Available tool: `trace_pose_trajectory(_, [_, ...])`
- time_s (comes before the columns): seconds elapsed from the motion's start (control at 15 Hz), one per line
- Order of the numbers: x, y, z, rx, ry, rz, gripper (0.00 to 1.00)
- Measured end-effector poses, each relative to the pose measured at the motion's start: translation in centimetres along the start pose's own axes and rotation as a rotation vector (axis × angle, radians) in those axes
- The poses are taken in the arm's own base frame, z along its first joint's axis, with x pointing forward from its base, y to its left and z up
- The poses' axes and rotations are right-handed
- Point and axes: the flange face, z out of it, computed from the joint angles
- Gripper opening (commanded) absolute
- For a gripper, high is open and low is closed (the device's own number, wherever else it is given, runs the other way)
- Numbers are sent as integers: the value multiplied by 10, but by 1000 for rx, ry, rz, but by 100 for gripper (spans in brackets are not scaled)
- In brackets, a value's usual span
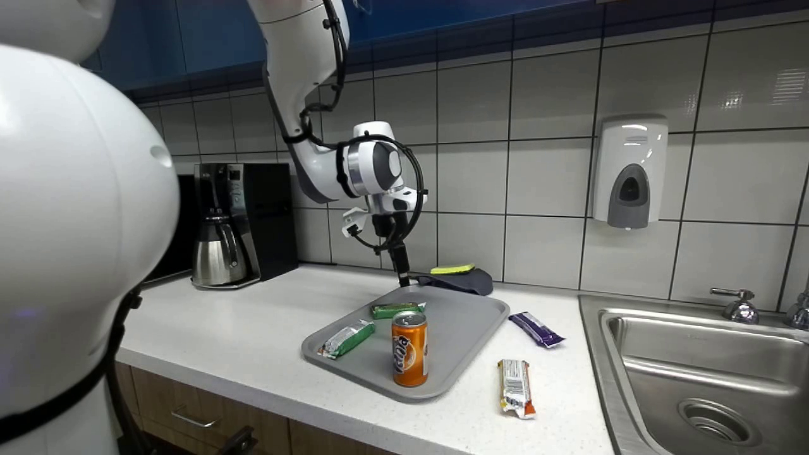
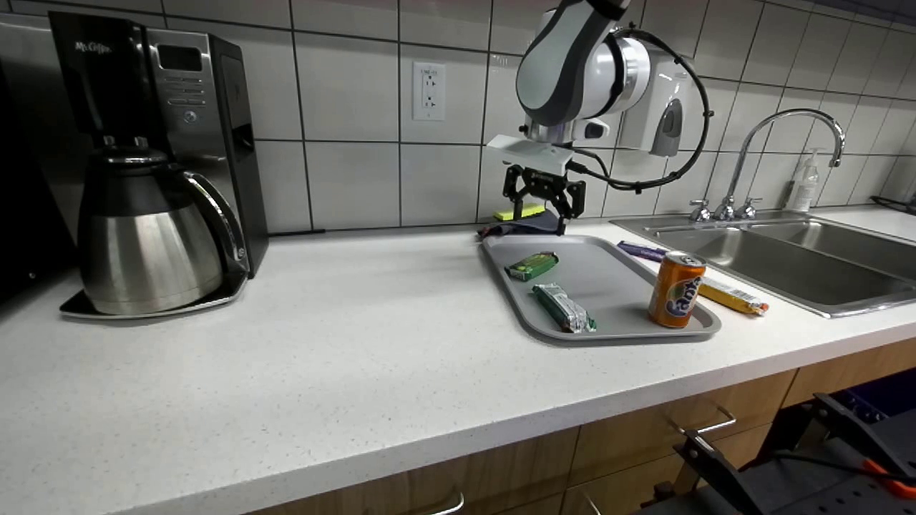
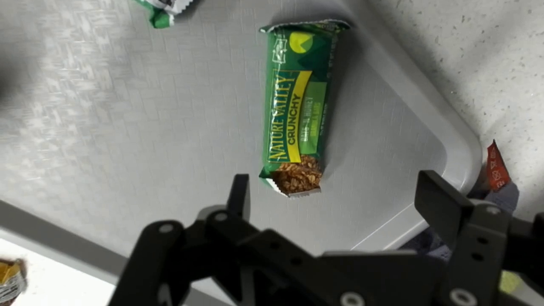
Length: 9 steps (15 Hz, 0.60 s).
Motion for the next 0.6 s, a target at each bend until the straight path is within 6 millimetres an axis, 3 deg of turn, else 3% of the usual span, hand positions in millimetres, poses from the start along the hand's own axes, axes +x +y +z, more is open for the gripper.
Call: trace_pose_trajectory(0.6, [47, 18, -5, 0, 36, 68, 100])
